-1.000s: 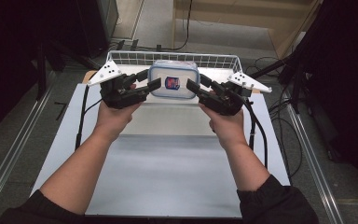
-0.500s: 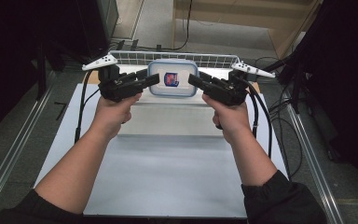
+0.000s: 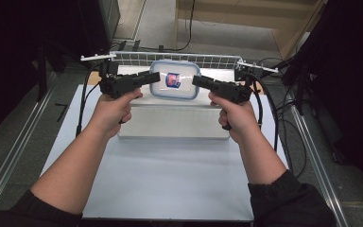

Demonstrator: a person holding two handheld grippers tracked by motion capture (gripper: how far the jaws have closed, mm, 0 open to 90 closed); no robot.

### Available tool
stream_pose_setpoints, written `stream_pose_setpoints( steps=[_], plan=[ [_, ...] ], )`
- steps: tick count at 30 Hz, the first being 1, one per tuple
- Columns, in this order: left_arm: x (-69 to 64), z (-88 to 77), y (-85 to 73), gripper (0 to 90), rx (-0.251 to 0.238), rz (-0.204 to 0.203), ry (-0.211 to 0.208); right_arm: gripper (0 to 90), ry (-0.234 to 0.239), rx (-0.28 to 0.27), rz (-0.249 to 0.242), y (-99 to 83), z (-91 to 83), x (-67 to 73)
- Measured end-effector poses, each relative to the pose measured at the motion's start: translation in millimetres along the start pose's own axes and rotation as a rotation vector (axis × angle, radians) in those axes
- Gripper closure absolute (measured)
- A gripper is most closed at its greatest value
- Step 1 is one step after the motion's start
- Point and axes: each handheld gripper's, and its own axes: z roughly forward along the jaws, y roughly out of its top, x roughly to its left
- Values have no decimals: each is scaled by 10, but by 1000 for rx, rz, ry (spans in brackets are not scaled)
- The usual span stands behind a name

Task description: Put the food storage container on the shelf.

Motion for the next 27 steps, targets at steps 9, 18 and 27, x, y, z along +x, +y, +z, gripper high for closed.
stream_pose_setpoints(
  steps=[9, 18, 27],
  plan=[
    [44, 29, 8, 553, 21, -72, -12, 590, 23, 50, 68, 31, 15, -104],
    [100, 114, -6, 553, 61, -148, -12, 600, 40, 78, 150, 91, 3, -237],
    [115, 172, -34, 550, 86, -166, 0, 600, 31, 93, 186, 111, 2, -320]
  ],
)
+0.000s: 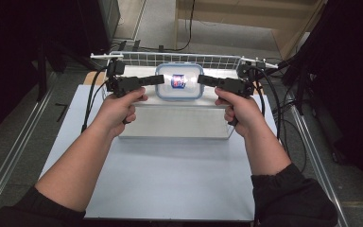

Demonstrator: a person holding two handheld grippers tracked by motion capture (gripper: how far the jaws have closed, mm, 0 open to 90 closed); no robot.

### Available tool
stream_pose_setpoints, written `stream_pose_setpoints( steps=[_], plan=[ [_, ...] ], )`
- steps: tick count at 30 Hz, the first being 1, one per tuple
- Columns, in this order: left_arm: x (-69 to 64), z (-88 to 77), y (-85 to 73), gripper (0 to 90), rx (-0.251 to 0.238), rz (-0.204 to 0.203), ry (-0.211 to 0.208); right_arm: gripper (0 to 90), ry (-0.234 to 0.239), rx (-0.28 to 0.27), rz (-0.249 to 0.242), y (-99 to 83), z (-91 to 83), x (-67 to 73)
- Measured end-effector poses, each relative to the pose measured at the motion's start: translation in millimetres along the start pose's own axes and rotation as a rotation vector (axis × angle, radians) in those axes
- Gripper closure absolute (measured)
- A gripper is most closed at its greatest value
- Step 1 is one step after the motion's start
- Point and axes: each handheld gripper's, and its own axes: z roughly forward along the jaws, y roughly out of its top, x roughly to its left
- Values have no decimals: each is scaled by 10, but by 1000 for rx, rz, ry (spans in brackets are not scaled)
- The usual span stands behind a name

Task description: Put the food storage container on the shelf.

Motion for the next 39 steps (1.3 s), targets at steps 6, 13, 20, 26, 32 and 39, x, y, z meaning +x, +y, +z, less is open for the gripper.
stream_pose_setpoints(
  steps=[6, 13, 20, 26, 32, 39],
  plan=[
    [6, -36, 23, 552, -3, -9, 19, 590, -9, 22, 16, -19, 50, -6],
    [10, -29, 26, 543, -13, 0, 37, 583, -21, 12, 23, -27, 93, -8],
    [11, 14, 32, 535, -14, 9, 57, 569, -56, -4, 30, -21, 108, -28],
    [-2, 52, 35, 515, -10, 20, 76, 572, -87, -27, 25, -12, 101, -38],
    [-4, 83, 30, 501, -15, 22, 88, 611, -110, -41, 14, -13, 109, -31],
    [-8, 99, 53, 495, -13, 31, 104, 618, -116, -43, 6, -19, 107, -16]
  ],
)
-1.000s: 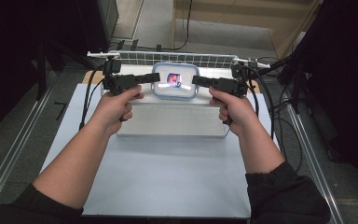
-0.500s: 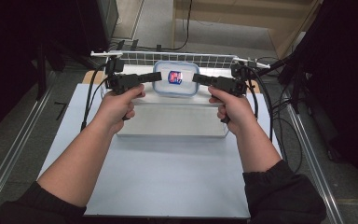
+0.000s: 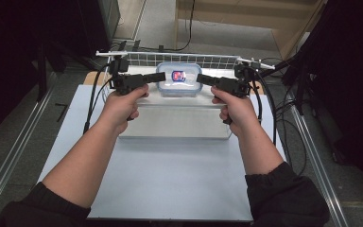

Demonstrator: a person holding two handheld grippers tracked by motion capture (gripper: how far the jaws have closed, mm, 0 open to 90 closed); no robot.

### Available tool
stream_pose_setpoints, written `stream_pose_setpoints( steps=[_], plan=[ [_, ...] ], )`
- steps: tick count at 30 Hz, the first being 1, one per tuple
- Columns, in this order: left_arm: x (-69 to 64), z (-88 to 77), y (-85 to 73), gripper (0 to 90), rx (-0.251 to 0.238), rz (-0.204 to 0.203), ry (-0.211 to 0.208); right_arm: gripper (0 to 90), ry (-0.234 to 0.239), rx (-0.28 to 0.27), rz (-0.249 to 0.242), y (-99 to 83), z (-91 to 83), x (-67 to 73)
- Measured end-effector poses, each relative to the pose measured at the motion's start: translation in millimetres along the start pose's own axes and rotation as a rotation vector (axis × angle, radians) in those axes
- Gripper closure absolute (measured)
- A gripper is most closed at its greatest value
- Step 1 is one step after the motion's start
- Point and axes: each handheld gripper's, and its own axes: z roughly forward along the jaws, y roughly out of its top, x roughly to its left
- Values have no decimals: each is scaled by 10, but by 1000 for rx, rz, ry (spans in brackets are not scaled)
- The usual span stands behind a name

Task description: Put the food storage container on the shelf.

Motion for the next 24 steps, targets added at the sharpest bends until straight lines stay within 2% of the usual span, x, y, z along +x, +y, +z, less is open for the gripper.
stream_pose_setpoints(
  steps=[3, 6, 8, 18, 21, 24],
  plan=[
    [-5, 5, 1, 489, -3, 7, 8, 618, -2, 1, -4, -4, -7, 5],
    [-3, 2, -1, 481, -2, 18, 37, 617, -1, 2, -10, -8, -19, 10],
    [7, -3, -4, 463, -3, 16, 37, 617, -2, 4, -11, -10, -29, 18],
    [-50, -69, -6, 418, -15, 70, 70, 625, 5, 6, -32, -41, -67, 64],
    [-68, -112, -7, 419, -18, 86, 82, 627, 0, 6, -34, -48, -83, 64],
    [-92, -191, -18, 461, -30, 104, 87, 639, -9, 0, -49, -59, -116, 65]
  ],
)
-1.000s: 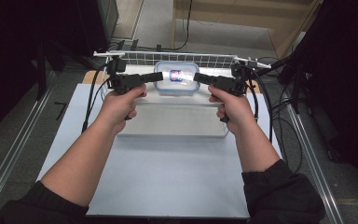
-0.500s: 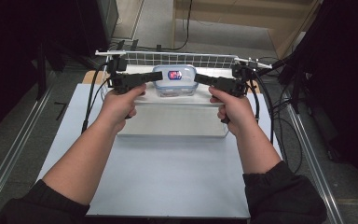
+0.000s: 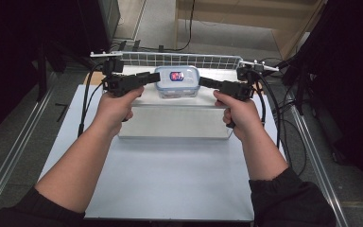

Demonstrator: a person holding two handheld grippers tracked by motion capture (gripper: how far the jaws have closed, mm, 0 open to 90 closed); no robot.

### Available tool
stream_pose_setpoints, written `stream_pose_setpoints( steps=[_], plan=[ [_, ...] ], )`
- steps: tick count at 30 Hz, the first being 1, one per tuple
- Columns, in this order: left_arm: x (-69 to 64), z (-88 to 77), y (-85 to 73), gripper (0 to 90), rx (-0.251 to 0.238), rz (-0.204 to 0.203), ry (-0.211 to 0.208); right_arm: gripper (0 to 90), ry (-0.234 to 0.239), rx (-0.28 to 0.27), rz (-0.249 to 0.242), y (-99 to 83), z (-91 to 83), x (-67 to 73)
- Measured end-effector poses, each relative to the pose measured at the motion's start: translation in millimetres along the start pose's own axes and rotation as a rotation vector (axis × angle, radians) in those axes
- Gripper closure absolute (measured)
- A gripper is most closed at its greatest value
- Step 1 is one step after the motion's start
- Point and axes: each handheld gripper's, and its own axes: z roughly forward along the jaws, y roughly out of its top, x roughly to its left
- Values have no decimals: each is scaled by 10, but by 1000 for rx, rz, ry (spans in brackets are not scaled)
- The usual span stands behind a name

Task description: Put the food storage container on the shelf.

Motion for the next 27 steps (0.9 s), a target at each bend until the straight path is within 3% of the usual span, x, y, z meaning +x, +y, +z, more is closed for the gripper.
stream_pose_setpoints(
  steps=[3, 5, 9, 13, 17, 19, 27],
  plan=[
    [-16, -44, -15, 516, -11, 13, -11, 643, -1, 0, -4, -3, -13, 8],
    [-50, -102, -39, 647, -23, 31, -5, 645, -5, 0, -8, -8, -35, 22],
    [-137, -182, -109, 781, -36, 68, -9, 646, -10, 2, -11, -27, -58, 22],
    [-271, -205, -220, 890, -40, 97, -54, 647, -18, 2, -9, -48, -83, 17],
    [-358, -169, -330, 900, -18, 116, -93, 646, -21, 1, -11, -59, -109, 17],
    [-398, -92, -397, 900, 20, 144, -99, 646, -23, 2, -9, -64, -126, 16],
    [-303, -10, -364, 900, 0, 99, -57, 646, -21, 4, -9, -99, -151, 7]
  ],
)
